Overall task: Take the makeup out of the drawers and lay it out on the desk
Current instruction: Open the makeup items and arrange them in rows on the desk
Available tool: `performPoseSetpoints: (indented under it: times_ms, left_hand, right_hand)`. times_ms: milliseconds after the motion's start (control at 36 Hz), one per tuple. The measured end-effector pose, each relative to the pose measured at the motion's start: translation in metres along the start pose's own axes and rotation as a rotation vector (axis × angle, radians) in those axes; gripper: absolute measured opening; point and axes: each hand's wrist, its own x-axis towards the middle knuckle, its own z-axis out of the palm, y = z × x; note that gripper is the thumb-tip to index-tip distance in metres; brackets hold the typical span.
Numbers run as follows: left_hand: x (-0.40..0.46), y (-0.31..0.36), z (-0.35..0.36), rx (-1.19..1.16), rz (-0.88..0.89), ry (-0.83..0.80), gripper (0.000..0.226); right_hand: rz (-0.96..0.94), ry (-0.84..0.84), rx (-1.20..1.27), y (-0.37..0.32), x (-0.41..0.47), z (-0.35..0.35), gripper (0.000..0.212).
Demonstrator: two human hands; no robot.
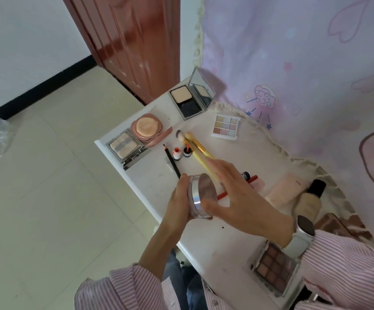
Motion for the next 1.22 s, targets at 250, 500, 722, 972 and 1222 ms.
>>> performPoseSetpoints:
  times_ms: [250,500,722,972,1222]
  left_hand:
    - [0.002,-0.008,-0.007,0.257,0.255,0.099,0.038]
    - [-0.002,-0.006,-0.006,0.044,0.09,0.057,0.041]
    - [-0.003,-0.01,-0.01,0.086,0.089,0.023,0.04]
    - [-0.011,-0.01,-0.032,-0.013,-0.037,-0.029,0.043]
    - [-0.014,0.0,-0.051,0.026,-0.146,-0.204,0.033]
  right_hand:
    - [0.264,-0.182,0.172,-0.011,0.005,0.007,0.063]
    - [-0.05,-0.112,0.034,-0.011,0.0,0.007,0.065]
    - [0.265,-0.13,0.211,-0.013,0.008,0.011,0.063]
    - [-0.398,-0.133,-0.428,-0.006,0.005,0.024,0.09]
    - [-0.574,-0.172,-0.431,-0.001,0.007,0.036,0.087]
